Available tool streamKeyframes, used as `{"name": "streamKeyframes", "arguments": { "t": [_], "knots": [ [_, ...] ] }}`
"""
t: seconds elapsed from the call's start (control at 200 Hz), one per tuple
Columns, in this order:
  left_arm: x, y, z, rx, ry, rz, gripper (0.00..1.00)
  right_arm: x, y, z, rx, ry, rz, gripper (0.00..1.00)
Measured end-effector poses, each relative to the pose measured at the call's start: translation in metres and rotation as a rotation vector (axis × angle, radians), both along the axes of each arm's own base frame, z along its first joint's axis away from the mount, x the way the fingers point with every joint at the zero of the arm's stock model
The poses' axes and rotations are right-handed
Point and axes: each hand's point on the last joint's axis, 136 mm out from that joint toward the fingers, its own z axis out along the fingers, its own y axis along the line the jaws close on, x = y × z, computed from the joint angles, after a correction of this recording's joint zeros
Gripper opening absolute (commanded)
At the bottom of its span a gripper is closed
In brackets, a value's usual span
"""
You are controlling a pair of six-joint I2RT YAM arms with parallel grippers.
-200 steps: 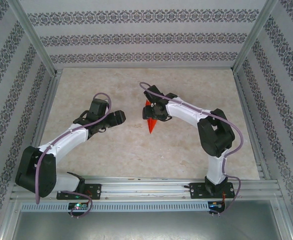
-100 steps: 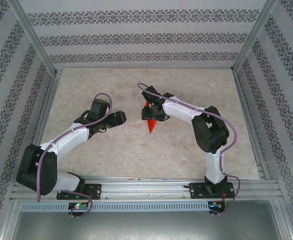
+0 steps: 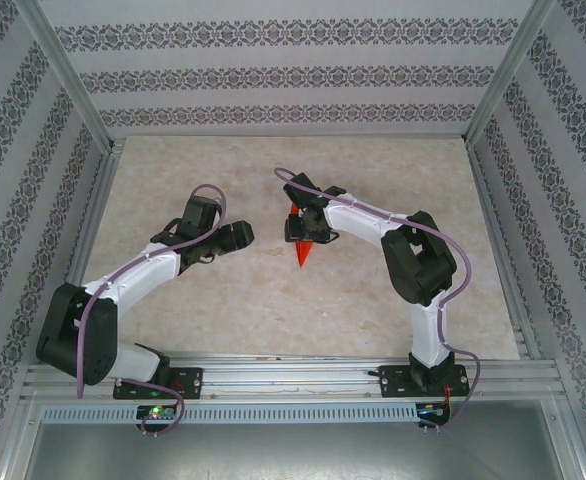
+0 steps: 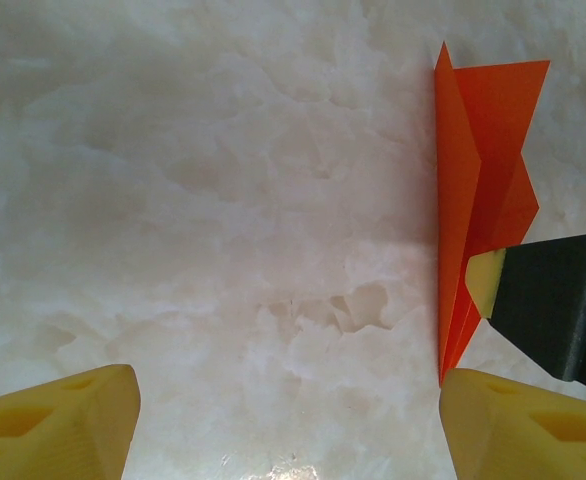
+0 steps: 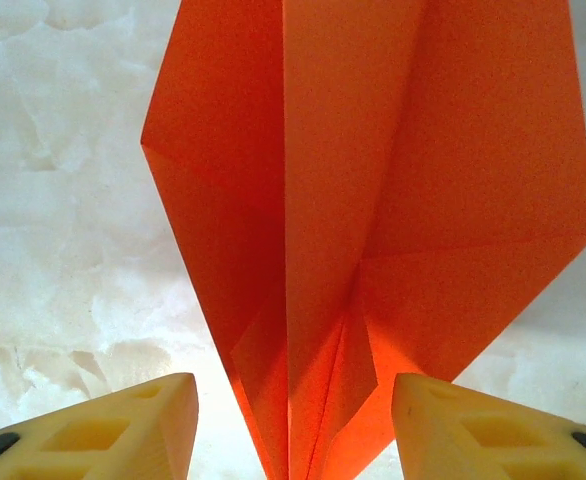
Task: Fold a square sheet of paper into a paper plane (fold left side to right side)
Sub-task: Pick up the paper plane at the center of the table.
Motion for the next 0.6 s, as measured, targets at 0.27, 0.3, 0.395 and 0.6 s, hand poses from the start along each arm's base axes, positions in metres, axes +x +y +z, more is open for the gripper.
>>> {"name": "streamKeyframes", "arguments": {
  "t": [0.27,0.3,0.395,0.6],
  "knots": [
    [0.0018,-0.0008,0.0010,0.000,-0.002,-0.003,0.78,-0.0001,-0.0028,0.0000,-0.001,0.001,-0.005,0.48],
    [0.0021,-0.0009,0.0015,0.000,-0.003,-0.003,0.78,-0.0002,-0.0040,-0.0001,-0.002,0.001,-0.007,0.49],
    [0.0022,-0.0014,0.0020,-0.002,-0.004,-0.005,0.78,-0.0012,-0.0049,-0.0007,-0.004,0.004,-0.008,0.48],
    [0.0022,-0.0014,0.0020,-0.002,-0.004,-0.005,0.78,-0.0045,-0.0073,-0.0047,-0.010,0.014,-0.009,0.47]
  ]
}}
